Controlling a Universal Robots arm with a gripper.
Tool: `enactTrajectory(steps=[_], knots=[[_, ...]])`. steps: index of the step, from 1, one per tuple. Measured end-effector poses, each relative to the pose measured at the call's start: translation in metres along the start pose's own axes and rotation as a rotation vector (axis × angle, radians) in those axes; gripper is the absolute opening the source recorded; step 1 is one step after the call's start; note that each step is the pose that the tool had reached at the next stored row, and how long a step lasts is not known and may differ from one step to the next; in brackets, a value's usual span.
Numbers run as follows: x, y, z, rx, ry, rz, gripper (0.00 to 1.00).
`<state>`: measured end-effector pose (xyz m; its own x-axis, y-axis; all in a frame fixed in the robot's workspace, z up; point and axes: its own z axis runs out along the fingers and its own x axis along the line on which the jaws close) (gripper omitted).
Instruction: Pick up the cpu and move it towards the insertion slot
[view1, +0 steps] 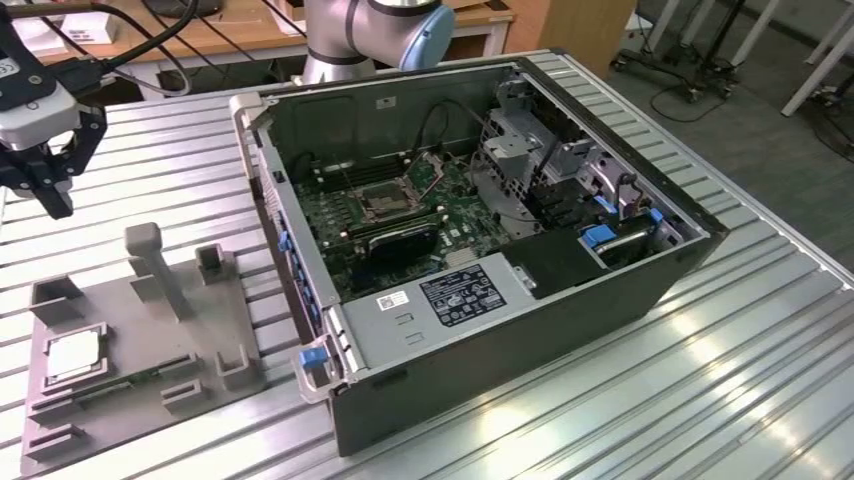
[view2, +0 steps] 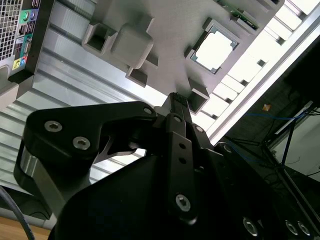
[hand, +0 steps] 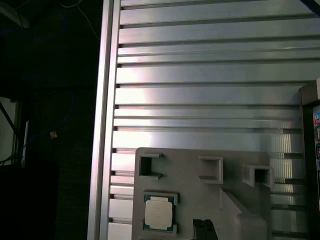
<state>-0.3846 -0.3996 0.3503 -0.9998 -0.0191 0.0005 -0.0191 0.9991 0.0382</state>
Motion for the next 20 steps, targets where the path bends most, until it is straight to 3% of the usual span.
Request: enactTrajectory(steps=[14, 20], knots=[[0.0013, 0.0, 0.0009, 0.0, -0.0001, 0.0, 0.11], [0.0071, 0.0, 0.0026, -0.0001, -0.002, 0.0, 0.11]])
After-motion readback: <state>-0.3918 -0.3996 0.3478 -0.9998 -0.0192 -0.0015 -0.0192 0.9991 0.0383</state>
